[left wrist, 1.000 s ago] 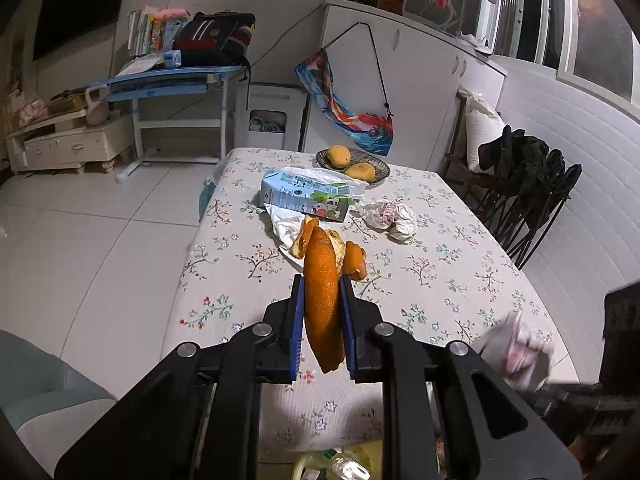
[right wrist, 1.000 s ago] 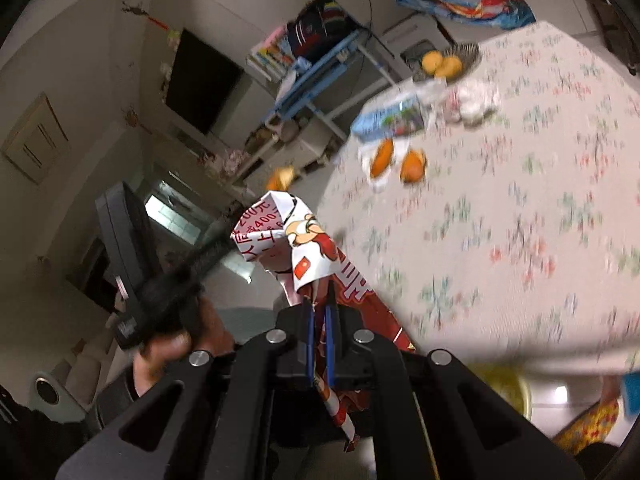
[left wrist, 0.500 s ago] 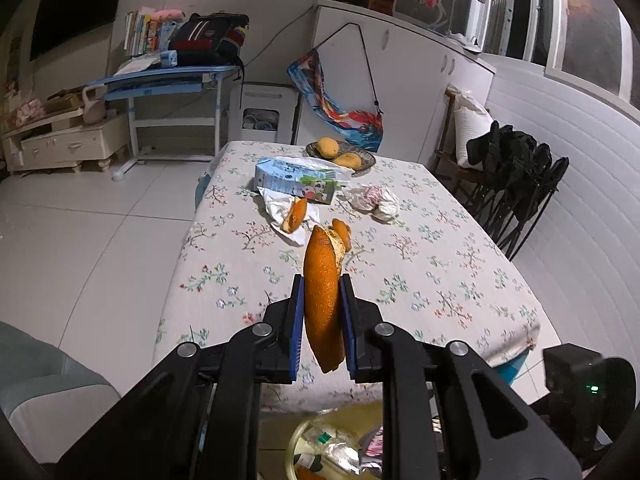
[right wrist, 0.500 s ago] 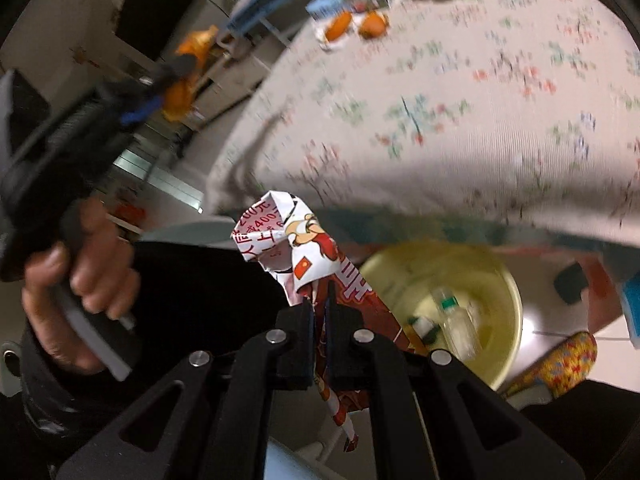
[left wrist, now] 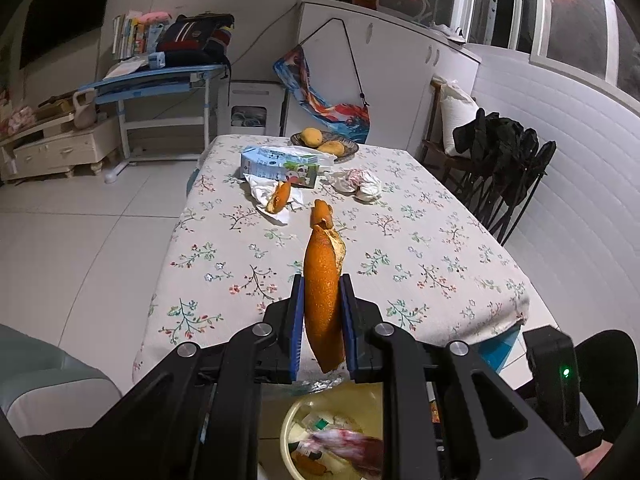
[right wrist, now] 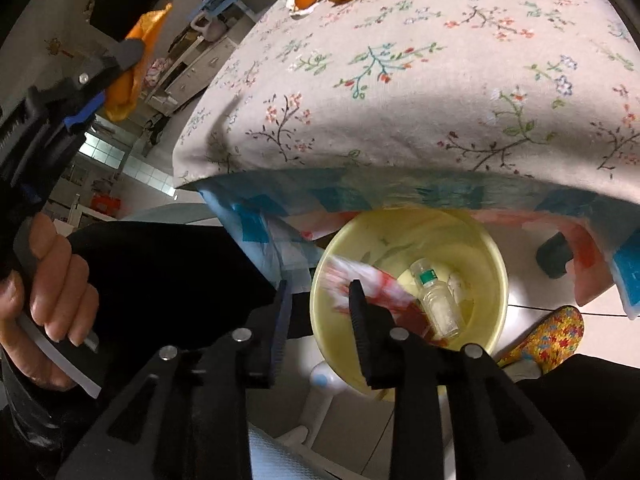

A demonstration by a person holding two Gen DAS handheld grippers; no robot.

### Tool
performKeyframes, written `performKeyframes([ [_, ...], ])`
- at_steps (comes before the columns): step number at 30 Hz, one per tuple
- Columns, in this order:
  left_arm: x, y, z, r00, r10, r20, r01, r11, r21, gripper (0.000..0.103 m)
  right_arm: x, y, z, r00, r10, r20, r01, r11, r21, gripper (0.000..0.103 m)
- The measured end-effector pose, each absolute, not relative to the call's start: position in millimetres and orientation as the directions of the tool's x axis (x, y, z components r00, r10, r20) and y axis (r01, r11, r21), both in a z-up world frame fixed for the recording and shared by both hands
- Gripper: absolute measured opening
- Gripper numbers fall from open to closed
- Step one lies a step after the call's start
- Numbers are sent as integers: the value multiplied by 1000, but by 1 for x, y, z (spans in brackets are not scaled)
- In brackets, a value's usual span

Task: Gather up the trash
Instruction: 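Carry bag and peel over the yellow basin and open the right tool, then open the left tool over the basin to drop the orange peel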

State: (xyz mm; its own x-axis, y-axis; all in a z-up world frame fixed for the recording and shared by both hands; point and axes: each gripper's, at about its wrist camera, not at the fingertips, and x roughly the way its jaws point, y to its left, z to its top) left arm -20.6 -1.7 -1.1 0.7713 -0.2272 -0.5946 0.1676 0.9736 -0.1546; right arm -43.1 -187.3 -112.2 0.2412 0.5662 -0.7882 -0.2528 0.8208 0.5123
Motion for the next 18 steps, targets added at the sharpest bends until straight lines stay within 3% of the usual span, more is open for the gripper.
performKeyframes([
  [5,-27,-7,-3,765,-235,-600,184,972,-146,17,-49,-188,-94,331,535,-777,-268,843,467,32],
  [10,-36,-17,-7,746,-260,-613,232,964,-128,17,-55,-198,-64,487,507,-711,-286,862,419,45],
  [18,-52,-43,-25,669,-314,-674,348,933,-89,17,-63,-225,-39,659,434,-614,-214,891,401,51],
])
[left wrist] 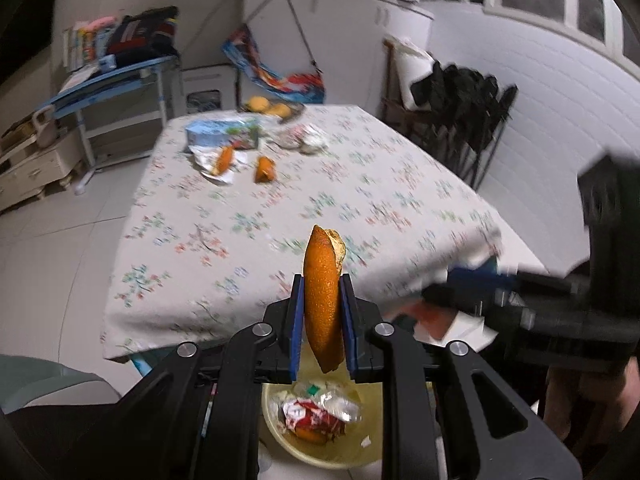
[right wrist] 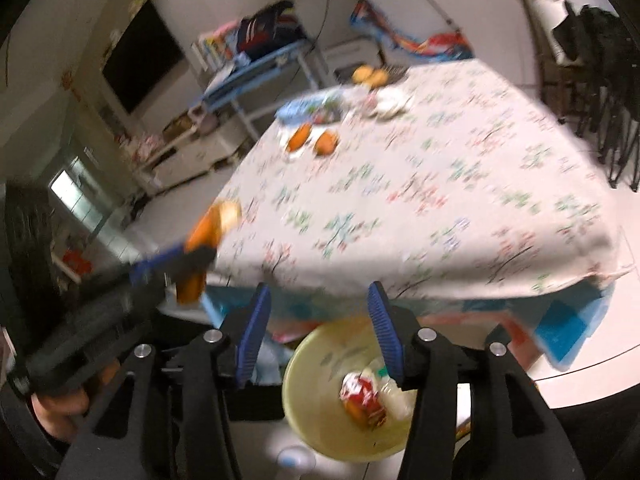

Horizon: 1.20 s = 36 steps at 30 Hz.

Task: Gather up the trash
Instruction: 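Open the left tool over the basin to drop the orange peel, then move both open tools back over the table toward the remaining trash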

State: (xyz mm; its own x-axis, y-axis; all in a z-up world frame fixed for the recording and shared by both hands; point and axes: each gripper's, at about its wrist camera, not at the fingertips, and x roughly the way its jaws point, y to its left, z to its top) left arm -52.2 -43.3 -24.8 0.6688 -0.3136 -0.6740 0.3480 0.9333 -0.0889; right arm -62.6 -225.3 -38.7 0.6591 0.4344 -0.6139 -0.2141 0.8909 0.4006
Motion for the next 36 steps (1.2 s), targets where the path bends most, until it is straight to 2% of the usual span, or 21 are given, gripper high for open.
performKeyframes([
  [9,-71,-76,-51,554,-327,-766,460,887,-45,18,-58,-241,-36,720,387,-576,-134,892,432,55],
  [11,-72,-82,-60,523,-313,-793,475,880,-34,23,-60,-243,-36,723,383,-575,-130,893,432,55],
  [13,-74,-86,-63,526,-289,-800,474,880,-6,42,-60,-244,-35,726,381,-573,-130,894,429,55],
  [19,-78,-83,-52,602,-257,-756,435,900,41,67,-62,-244,-34,734,368,-571,-125,899,419,56],
  [24,-81,-72,-31,735,-182,-653,331,937,112,81,-64,-242,-31,750,339,-568,-121,915,386,58],
  [28,-75,-52,-19,780,-137,-611,228,971,73,84,-65,-239,-29,763,318,-563,-126,927,353,63],
  [36,-63,-23,-13,802,-79,-592,92,996,-8,87,-69,-227,-25,780,290,-554,-153,948,280,66],
])
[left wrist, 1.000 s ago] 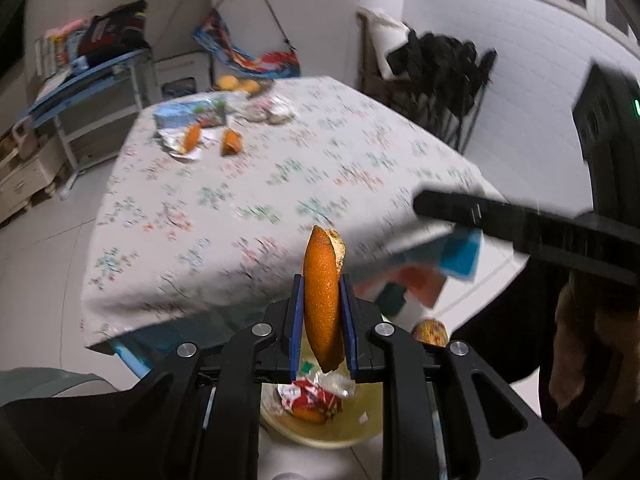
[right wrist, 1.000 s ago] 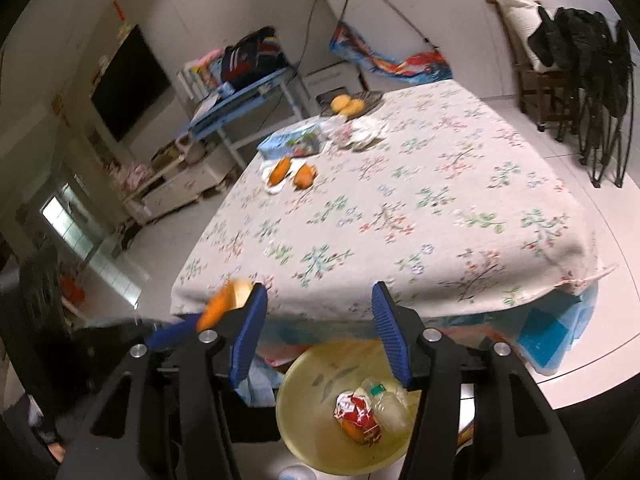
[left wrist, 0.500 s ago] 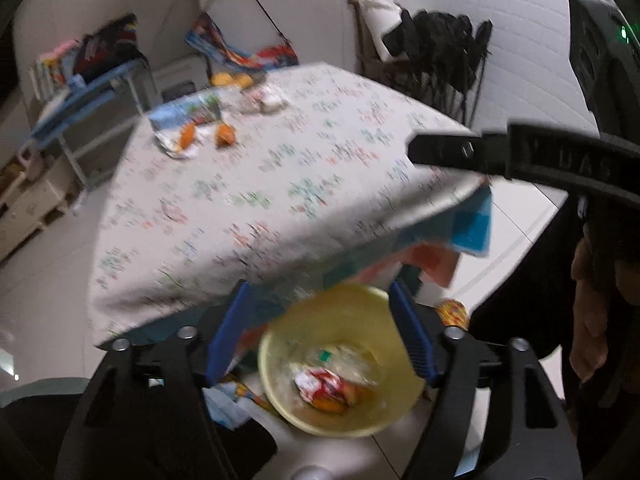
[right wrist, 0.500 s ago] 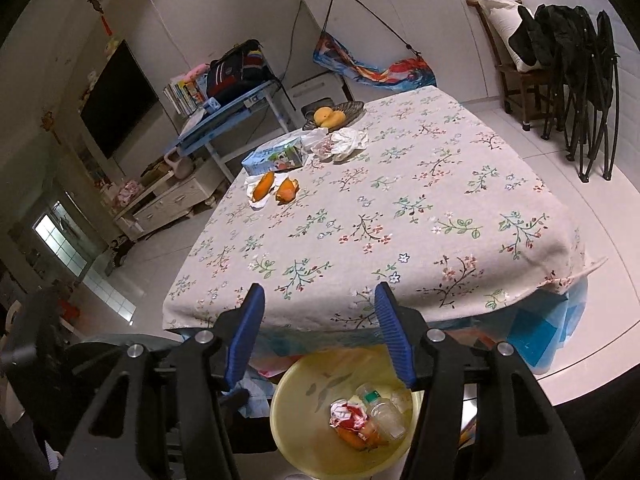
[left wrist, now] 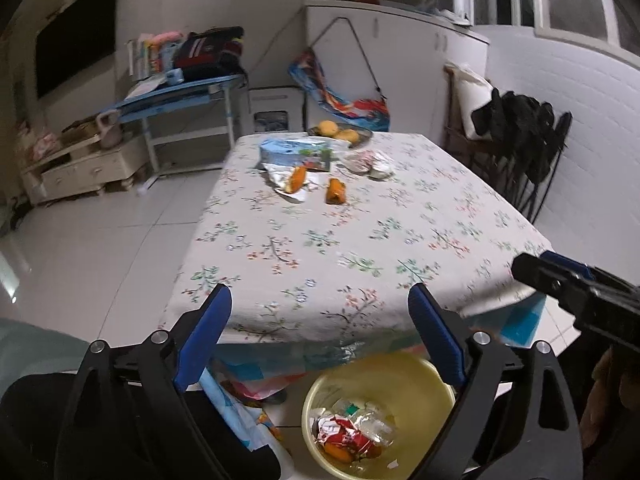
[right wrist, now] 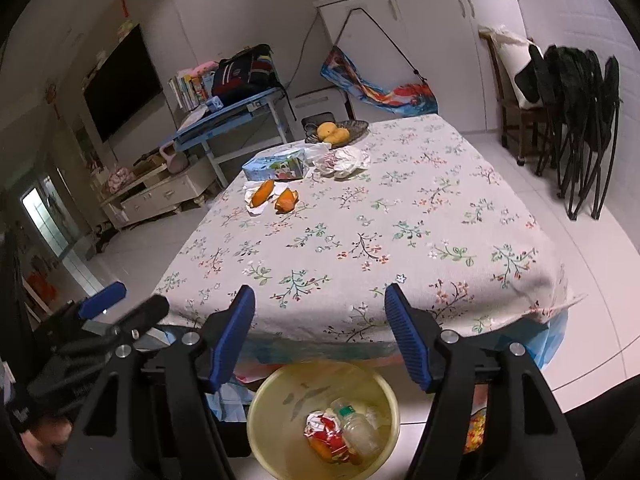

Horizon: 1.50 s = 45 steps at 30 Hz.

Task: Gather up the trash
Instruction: 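Move both open tools back over the table toward the remaining trash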

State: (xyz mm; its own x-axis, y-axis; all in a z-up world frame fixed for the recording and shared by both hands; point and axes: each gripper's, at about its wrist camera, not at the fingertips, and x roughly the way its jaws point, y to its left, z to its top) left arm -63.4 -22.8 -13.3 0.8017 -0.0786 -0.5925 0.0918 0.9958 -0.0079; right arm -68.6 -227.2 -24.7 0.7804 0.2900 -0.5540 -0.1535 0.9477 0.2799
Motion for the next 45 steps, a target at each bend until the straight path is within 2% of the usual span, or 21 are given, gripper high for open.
performKeyframes([
  [23,-60,-27,-5,824,-67,-563,76,997,-6,90,-63,-212,-14,787,308,-535,-198,947,254,69],
  [30,-40,-16,2,828,-52,-559,41,999,-32,92,-44,-208,-5,791,312,-526,-222,948,228,72],
  [45,3,3,12,835,10,-550,-28,999,-23,94,-16,-204,-7,775,328,-540,-240,943,229,72],
])
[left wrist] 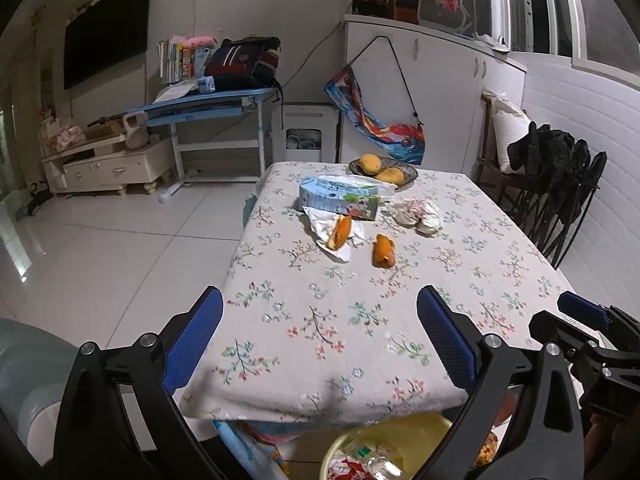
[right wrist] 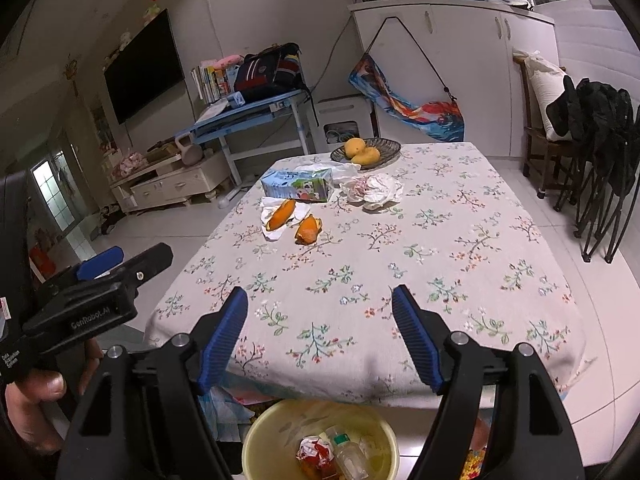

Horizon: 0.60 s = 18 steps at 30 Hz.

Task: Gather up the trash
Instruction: 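Move both open tools back over the table toward the remaining trash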

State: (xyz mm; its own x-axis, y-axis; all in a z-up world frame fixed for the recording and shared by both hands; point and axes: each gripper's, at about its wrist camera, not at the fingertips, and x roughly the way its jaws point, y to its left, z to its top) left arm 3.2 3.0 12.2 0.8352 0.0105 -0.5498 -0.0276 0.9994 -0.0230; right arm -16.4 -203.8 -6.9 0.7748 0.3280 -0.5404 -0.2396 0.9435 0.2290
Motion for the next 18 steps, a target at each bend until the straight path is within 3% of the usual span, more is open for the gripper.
performKeyframes([
  [18,72,21,5,793,-29,-609,-39,995,-97,94,87,-205,0,729,318,-606,-258,948,187,72],
])
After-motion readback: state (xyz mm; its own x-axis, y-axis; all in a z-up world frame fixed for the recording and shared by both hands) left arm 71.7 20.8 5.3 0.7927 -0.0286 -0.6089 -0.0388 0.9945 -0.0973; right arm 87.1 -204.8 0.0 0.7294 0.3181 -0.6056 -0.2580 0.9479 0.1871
